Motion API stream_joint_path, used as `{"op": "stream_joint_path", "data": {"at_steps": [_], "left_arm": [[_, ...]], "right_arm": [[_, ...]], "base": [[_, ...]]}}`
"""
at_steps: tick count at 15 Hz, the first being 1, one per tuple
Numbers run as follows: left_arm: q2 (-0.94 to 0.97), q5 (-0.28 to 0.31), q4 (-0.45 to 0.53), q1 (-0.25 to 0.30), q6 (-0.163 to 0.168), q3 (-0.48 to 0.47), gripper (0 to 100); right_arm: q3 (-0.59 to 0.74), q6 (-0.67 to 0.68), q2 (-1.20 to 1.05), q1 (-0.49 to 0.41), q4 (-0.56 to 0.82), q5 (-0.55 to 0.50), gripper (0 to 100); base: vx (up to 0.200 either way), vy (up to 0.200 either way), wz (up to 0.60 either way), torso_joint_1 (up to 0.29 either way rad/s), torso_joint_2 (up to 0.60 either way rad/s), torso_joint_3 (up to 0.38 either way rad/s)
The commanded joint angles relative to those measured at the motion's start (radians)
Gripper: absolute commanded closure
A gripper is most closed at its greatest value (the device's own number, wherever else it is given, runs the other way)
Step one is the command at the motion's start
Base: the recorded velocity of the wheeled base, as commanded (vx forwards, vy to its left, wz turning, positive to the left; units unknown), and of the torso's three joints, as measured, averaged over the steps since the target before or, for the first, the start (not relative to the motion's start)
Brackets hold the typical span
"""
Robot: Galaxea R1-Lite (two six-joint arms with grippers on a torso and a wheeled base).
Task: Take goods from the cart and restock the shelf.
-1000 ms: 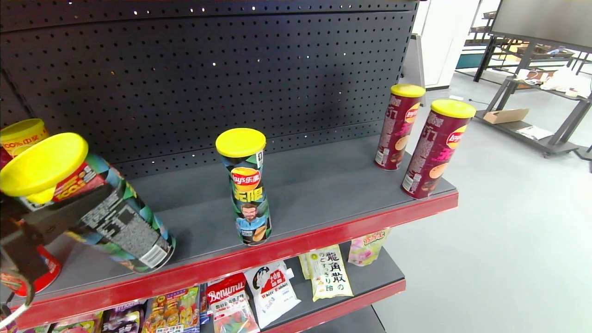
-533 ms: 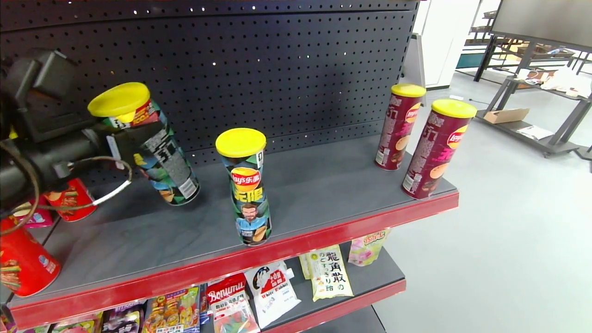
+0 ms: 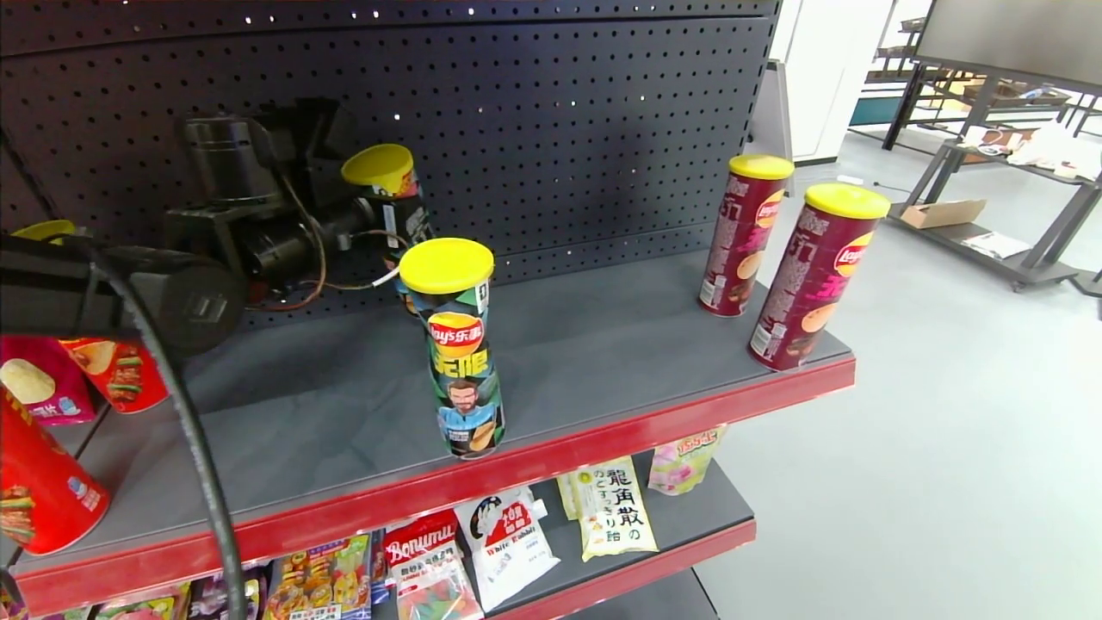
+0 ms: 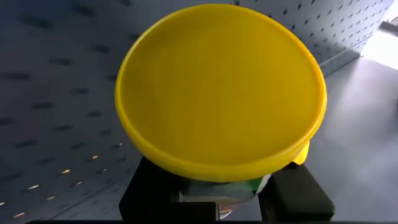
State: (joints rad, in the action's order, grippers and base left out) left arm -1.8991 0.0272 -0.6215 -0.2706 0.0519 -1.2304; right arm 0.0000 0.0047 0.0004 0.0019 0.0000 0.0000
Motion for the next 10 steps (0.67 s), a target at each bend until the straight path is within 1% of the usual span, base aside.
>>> {"op": "stream_joint_path", "data": {"at_steps": [1,2,4,8,10], "left_arm": [[-0.089,-0.003,-0.003,-0.028,-0.004,-0.040,100],[-0.106,-0.003,-0.001,-0.038,-0.003,-0.067,100],[-0.110,-0.003,0.020,-0.039,0.002,-0.095,100],[-0.090,-0.003,0.052,-0.038,0.003,-0.096,100],[-0.066,0.000,0.108,-0.039,0.003,-0.100,100]], "right_arm": [[0.000,0.000,0.000,0.001,0.000,0.000,0],[0.000,0.000,0.000,0.001,0.000,0.000,0],[0.000,0.000,0.000,0.001,0.000,0.000,0],[0.000,0.000,0.000,0.001,0.000,0.000,0],[0.000,0.000,0.000,0.001,0.000,0.000,0]], "base": [[0.000,0.000,0.00,0.000,0.00,0.000],[0.000,0.000,0.00,0.000,0.00,0.000],[0.000,0.000,0.00,0.000,0.00,0.000],[0.000,0.000,0.00,0.000,0.00,0.000],[0.000,0.000,0.00,0.000,0.00,0.000]]}}
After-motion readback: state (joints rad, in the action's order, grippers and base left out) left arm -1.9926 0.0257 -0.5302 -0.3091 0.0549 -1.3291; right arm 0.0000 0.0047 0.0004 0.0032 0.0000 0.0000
